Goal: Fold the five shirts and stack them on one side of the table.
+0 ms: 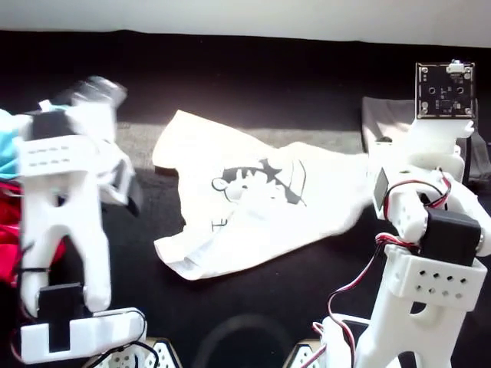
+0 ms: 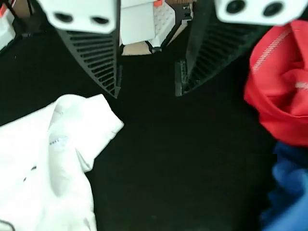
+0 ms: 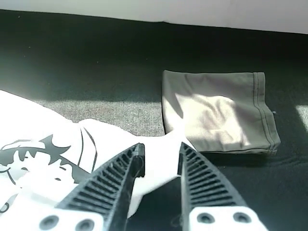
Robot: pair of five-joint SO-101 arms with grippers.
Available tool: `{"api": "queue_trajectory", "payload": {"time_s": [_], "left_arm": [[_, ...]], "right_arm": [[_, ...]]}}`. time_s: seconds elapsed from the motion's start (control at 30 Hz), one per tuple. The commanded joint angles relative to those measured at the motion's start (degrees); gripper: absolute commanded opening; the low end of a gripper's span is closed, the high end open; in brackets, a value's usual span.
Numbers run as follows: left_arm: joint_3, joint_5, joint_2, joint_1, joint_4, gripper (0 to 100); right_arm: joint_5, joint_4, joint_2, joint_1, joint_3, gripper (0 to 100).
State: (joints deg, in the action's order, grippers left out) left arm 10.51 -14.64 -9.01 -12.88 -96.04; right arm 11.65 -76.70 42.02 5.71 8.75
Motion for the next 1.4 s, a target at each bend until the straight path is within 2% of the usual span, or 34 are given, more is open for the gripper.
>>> {"api": "queue_trajectory", "payload": {"time_s": [0.0, 0.13, 0.2, 0.4, 0.47, 0.57, 0.7, 0.9, 1.0, 1.13, 1.23, 1.37], "left_arm": [[9.7, -0.3, -0.9, 7.7, 5.9, 19], [14.8, -0.4, 2.1, 13.1, 7.7, 19], [16.6, -0.4, 4.2, 14.5, 7.9, 19], [16.5, -0.4, 11.7, 11.8, 10.5, 19], [15.6, -0.4, 13.4, 9.5, 10.6, 14], [13.3, -0.4, 14.6, 6.3, 10.3, 1], [10.2, -0.4, 14.6, 3.3, 9.6, 1], [0.0, -0.4, 15.3, -1.9, 3.0, 1], [-1.3, -0.4, 15.3, 0.5, 1.9, 1], [0.2, -0.4, 15.3, 6.9, 1.8, 3], [2.2, -0.4, 15.4, 9.3, 5.4, 11], [5.0, -0.4, 16.5, 8.6, 10.3, 20]], "right_arm": [[0.4, -0.3, 1.5, -0.3, -2.7, 16.7], [0.2, -2.3, 1.2, -1.1, -2.5, 16.7], [0.2, -4.3, 0.9, -4.6, -2.2, 16.7], [0.4, -4.6, 1.5, -10.3, 4.4, 16.7], [0.4, -4.4, 1.5, -11.6, 6.6, 16.7], [0.4, -1.0, 1.4, -13.5, 10.8, 16.7], [0.2, 8.0, 0.7, -13.7, 17.5, 16.7], [0.1, 17.5, 0.7, -17.0, 24.2, 16.7], [0.1, 17.7, 0.7, -20.2, 24.7, 16.9], [0.1, 17.6, 0.7, -20.4, 24.7, 16.9], [0.1, 15.3, 0.8, -20.4, 24.7, 16.9], [0.1, 11.7, 0.9, -20.3, 24.7, 16.9]]}}
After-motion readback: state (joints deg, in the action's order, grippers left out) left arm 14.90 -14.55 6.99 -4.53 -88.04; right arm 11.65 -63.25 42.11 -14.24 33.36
